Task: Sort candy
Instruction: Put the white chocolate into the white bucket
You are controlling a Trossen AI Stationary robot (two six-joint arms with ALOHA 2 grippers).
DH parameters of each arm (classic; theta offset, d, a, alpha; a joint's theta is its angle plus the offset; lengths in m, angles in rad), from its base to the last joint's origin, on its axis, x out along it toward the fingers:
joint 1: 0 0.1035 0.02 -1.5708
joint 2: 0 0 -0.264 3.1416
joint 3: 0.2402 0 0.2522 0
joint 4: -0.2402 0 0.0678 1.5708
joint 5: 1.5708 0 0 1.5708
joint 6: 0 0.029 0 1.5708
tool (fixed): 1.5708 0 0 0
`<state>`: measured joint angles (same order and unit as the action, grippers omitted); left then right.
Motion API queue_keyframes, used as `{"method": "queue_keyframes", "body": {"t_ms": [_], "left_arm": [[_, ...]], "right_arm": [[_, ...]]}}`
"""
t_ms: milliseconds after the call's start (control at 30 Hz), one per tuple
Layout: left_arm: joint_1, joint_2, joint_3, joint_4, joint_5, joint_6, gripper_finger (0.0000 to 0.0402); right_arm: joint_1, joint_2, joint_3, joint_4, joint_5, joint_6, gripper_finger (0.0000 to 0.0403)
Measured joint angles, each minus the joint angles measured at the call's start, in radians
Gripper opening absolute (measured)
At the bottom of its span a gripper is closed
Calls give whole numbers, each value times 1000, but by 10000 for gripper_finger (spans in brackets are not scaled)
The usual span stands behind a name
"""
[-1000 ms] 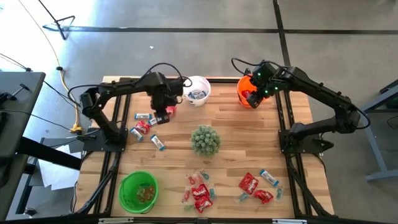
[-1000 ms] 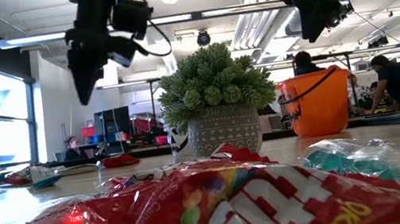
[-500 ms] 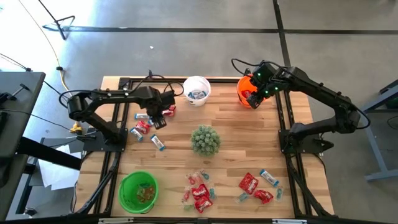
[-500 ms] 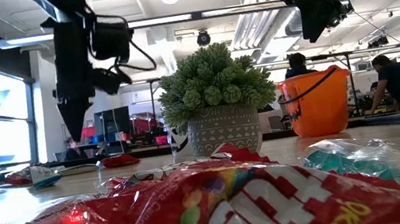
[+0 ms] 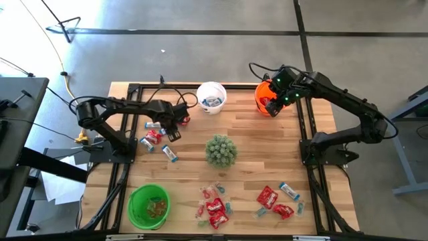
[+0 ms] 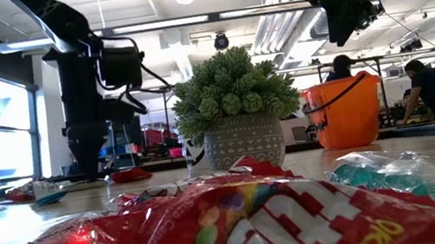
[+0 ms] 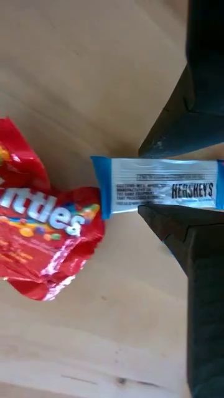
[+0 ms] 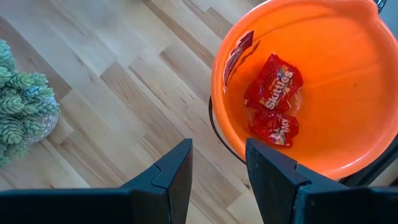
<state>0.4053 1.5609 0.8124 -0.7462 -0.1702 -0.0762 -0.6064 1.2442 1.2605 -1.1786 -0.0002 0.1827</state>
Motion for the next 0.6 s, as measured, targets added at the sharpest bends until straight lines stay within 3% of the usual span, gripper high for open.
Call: {"method": "queue_keyframes", "body": {"t_ms": [400,600], "left_arm": [[-1,-2,-85,75,-50,-59,118],[-1,-3,-102,96,-49,-223,112]], "right_arm": [[0,0,0,-8,-5,0,144],[0,0,0,-8,-9,0,144]]}}
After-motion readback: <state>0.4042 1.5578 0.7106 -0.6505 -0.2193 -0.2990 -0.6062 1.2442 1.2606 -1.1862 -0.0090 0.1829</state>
